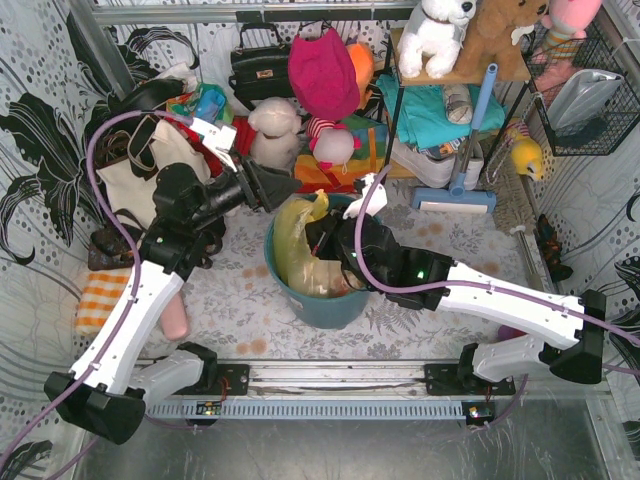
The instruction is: Tie the trash bag
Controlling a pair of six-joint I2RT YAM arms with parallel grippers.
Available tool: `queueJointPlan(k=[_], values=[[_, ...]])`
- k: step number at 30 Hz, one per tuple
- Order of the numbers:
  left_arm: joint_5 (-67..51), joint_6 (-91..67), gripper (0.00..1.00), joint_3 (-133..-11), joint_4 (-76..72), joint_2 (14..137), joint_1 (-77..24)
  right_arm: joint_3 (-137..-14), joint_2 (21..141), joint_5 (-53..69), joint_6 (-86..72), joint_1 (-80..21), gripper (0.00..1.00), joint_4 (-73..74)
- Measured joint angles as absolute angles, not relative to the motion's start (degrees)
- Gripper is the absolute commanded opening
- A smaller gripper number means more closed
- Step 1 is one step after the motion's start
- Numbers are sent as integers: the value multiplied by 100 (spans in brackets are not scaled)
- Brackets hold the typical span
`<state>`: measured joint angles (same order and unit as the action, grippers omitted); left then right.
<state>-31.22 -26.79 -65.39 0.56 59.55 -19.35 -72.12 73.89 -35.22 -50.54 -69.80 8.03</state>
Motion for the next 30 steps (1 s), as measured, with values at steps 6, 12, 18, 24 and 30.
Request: queueJointPlan(k=[6, 12, 18, 24, 30], values=[[-3763, -2845, 62, -6287, 141, 5940, -1863, -7273, 7402, -3524, -5052, -6980, 0, 862], [-3962, -2834, 62, -6228, 440, 5892, -1789, -7341, 7419, -3522, -5052, -6980, 0, 869], [-4217, -2871, 64, -6014, 519, 5898, -1719, -7341, 7430, -3522, -5054, -6980, 0, 906], [-4401, -2934, 42, -5964, 513, 5946, -1643, -7341, 7430, -3522, -5054, -6980, 0, 906], [-4735, -3063, 11, -5929, 434, 5957, -1632, -7295, 7430, -3522, -5054, -6980, 0, 832]])
